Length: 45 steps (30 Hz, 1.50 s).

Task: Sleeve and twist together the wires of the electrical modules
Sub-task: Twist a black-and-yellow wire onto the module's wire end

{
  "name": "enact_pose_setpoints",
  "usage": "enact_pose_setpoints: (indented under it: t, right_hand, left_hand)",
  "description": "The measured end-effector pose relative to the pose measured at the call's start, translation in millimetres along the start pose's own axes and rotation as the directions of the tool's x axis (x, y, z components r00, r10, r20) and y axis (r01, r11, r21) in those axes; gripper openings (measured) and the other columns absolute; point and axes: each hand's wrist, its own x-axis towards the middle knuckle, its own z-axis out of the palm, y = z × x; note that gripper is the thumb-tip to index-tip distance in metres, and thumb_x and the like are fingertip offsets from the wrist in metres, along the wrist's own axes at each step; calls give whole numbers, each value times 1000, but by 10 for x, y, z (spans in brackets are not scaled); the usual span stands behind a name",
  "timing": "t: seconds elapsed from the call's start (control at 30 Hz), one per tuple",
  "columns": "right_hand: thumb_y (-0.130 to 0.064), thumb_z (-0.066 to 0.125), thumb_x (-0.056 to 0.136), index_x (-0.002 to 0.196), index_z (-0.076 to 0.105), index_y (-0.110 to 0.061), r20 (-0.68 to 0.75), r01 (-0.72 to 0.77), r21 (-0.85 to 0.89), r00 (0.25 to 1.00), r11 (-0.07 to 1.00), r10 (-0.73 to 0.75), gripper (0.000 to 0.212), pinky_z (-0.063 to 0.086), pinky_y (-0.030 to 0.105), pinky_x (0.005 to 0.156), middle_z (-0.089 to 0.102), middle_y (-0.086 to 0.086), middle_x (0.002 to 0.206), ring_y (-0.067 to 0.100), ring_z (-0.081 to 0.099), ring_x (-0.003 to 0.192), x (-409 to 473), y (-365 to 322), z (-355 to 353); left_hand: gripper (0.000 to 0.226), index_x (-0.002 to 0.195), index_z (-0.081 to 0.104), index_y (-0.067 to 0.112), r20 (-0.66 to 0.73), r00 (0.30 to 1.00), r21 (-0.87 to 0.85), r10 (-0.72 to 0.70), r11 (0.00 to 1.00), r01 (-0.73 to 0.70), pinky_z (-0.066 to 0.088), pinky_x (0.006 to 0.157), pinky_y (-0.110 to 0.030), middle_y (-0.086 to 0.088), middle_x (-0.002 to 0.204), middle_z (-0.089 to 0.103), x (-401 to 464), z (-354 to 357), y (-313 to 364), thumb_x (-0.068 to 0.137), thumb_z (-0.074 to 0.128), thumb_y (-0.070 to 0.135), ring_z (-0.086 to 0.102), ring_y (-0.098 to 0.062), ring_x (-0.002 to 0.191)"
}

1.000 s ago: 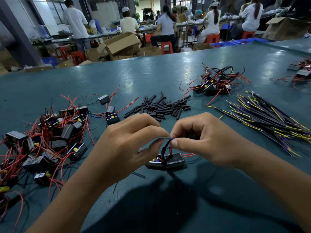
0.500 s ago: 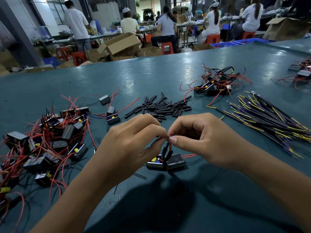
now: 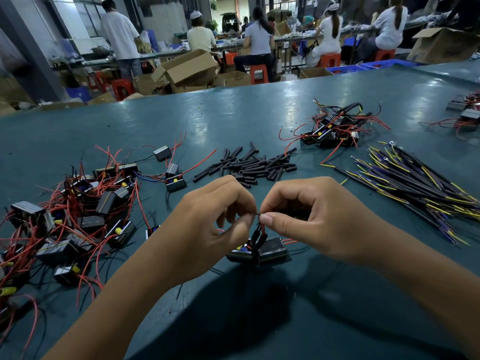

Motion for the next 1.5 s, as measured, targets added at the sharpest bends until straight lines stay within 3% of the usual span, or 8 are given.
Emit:
enact_pose_setpoints:
  t: [0.1, 0.27, 0.47, 0.7, 1.0, 1.27, 1.4, 1.5]
  right_hand:
    - [-26, 68, 88, 82, 69, -21, -13, 4, -11, 1000, 1000, -4, 9, 37, 17, 52, 57, -11, 60, 1, 45, 53, 0, 2, -6]
    - [-26, 69, 88, 84, 71, -19, -25, 29, -45, 999, 999, -30, 8, 33, 13, 50, 54, -10, 56, 1, 43, 50, -16, -9, 10]
    - [-24, 70, 87, 86, 73, -19, -20, 55, -119, 998, 991, -57, 6, 33, 9, 53, 60, -9, 61, 1, 46, 52, -20, -55, 15]
    - [-23, 70, 87, 85, 73, -16, -16, 71, -166, 997, 984, -74, 8, 34, 8, 55, 63, -9, 64, 0, 51, 56, -21, -110, 18]
    - [-26, 70, 86, 82, 71, -17, -29, 79, -205, 996, 976, -87, 10, 42, 17, 56, 64, -10, 65, 5, 56, 59, -33, -122, 37]
    - [-18, 74, 88, 83, 71, -13, -24, 32, -154, 999, 988, -36, 7, 45, 23, 55, 66, -3, 65, 11, 56, 58, -43, -156, 57]
    - [-19, 72, 89, 81, 69, -16, -53, 10, -180, 998, 984, -20, 9, 45, 31, 54, 66, 0, 62, 15, 57, 54, -58, -185, 101]
    - [-23, 70, 89, 80, 67, -20, -56, 26, -273, 997, 962, -43, 9, 47, 35, 59, 66, -5, 64, 14, 59, 58, -56, -204, 137]
  left_hand:
    - [23, 90, 64, 17, 34, 998, -45, -52, 998, 54, 44, 65, -32, 5, 83, 57, -3, -28, -9, 96, 53, 36, 55, -18, 76]
    - [29, 85, 62, 21, 13, 996, -26, -88, 996, 88, 40, 63, -26, 8, 78, 53, -1, 17, 10, 99, 47, 42, 52, -18, 72]
    - [21, 88, 58, 24, 74, 995, -25, -65, 997, 67, 34, 61, -16, 11, 78, 48, -13, 5, -15, 100, 47, 38, 46, -10, 69]
    - [26, 87, 60, 20, 135, 986, -83, -94, 991, 105, 33, 59, -17, 11, 75, 49, -14, -22, 2, 98, 47, 40, 45, -7, 65]
    - [25, 74, 59, 24, 284, 912, -482, -296, 779, 402, 23, 56, -38, -3, 67, 35, -21, -1, 59, 90, 57, 43, 27, -22, 62]
    - [25, 69, 59, 22, 289, 869, -461, -402, 738, 494, 21, 52, -47, -9, 66, 30, -9, -53, 159, 85, 59, 41, 22, -28, 61]
    - [24, 63, 57, 27, 241, 877, -348, -416, 806, 478, 23, 46, -26, 5, 57, 31, -13, -57, 216, 84, 53, 37, 25, -11, 53]
    - [26, 62, 52, 16, 229, 854, -321, -467, 792, 519, 20, 43, -19, 6, 56, 28, -26, -55, 233, 80, 52, 35, 22, -9, 50]
